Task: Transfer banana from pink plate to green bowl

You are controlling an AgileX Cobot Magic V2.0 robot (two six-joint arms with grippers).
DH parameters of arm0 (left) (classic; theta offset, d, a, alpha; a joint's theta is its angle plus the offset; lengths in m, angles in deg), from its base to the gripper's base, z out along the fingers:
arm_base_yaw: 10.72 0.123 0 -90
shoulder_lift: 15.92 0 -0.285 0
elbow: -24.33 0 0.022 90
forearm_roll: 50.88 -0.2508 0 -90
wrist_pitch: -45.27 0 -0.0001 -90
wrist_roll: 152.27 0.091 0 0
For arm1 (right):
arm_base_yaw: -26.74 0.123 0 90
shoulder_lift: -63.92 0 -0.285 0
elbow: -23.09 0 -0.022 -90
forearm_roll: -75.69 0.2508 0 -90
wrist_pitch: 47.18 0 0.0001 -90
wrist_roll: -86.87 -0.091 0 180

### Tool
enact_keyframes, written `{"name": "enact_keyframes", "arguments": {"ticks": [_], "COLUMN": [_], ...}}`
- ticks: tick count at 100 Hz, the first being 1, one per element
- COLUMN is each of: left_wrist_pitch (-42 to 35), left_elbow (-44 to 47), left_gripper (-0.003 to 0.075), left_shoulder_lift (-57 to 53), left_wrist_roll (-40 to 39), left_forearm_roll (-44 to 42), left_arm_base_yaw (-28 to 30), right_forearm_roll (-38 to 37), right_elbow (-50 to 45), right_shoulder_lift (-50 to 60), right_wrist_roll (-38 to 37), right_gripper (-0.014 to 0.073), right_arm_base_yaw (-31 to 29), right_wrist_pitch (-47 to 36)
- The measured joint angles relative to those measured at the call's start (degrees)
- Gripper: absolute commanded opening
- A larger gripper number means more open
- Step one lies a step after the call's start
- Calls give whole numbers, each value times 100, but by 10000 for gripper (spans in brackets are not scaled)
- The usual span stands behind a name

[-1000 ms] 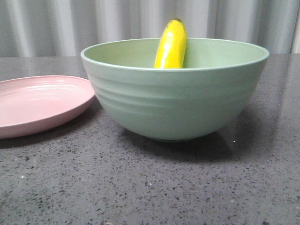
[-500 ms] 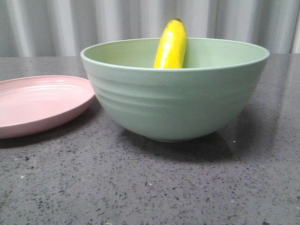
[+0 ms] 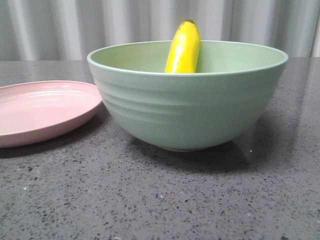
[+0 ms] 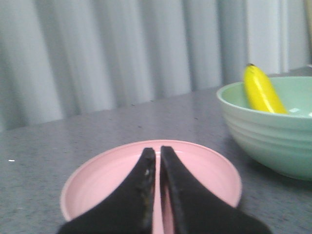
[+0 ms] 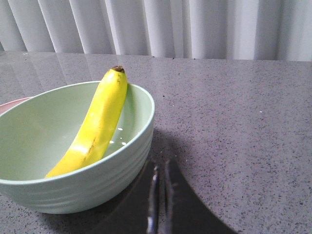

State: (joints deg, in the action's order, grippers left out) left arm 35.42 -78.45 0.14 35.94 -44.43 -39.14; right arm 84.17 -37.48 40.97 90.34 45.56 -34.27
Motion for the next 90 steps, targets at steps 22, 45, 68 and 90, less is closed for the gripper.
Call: {"name": "enact_keyframes", "arguments": {"ticks": [22, 45, 68, 90], "left_wrist_pitch": [-51, 1193, 2737, 2810], "left_elbow": [0, 0, 0, 0], "left_gripper": [-20, -20, -20, -20], "left_shoulder_lift": [-157, -823, -849, -849], "left_wrist_roll": [0, 0, 0, 0], "left_forearm_roll": [-13, -13, -37, -45], "left_arm_base_yaw": [1408, 2239, 2555, 2556], "right_forearm_roll": [0, 0, 0, 0], "right_elbow": [0, 0, 0, 0], "right_shoulder_lift": [0, 0, 0, 0], "right_wrist_roll": [0, 0, 0, 0], "right_gripper": [-70, -70, -70, -70], "right_arm_base_yaw": [0, 0, 0, 0], "right_wrist_pitch": [0, 0, 0, 0]}}
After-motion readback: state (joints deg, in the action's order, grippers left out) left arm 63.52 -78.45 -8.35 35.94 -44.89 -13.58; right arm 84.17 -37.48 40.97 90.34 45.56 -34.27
